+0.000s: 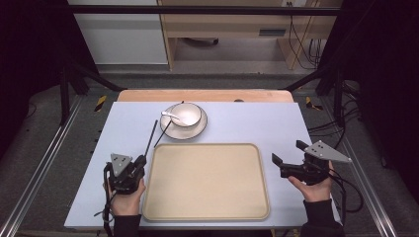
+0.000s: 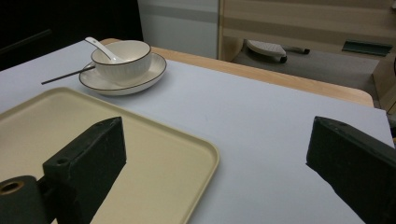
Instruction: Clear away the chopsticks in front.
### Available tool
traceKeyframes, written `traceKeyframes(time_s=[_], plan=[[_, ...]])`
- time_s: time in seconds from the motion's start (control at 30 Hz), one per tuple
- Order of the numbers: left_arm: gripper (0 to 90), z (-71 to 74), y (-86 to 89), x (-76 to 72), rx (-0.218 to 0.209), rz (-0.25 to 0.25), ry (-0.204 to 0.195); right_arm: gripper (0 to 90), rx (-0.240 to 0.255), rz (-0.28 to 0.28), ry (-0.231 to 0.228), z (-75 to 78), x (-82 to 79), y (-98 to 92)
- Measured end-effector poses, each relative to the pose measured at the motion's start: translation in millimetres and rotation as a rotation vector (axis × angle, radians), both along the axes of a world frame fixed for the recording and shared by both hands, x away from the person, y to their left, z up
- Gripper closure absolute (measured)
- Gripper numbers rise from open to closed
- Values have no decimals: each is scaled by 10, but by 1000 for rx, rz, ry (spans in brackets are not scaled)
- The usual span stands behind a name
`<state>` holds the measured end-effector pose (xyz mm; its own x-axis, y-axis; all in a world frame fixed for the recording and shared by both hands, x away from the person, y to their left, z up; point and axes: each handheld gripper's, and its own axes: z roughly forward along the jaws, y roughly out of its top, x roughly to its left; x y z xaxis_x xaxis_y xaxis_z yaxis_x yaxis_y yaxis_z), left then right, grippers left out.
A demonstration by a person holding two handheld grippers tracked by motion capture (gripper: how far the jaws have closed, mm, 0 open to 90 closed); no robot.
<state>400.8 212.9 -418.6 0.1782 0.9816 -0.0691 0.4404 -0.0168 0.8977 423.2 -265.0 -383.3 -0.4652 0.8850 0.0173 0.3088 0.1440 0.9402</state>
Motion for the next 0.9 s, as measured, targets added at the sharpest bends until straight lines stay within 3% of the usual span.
traceKeyframes(time_s=[0.13,0.33,0.43,0.57,0.67,0.9], plan=[[857,-36,-125,-174,-11,11,-22,48,-4,1,4,-9,4,12],[857,-81,-219,-312,-28,27,-27,49,-9,4,7,-16,6,22],[857,-172,-265,-379,-39,48,-29,49,-9,3,6,-16,5,20],[857,-262,-312,-383,-27,52,-14,49,-10,5,11,-23,9,34],[857,-391,-363,-346,-6,62,19,49,-16,5,14,-31,15,40],[857,-539,-358,-273,14,81,65,50,-21,5,18,-47,27,60]])
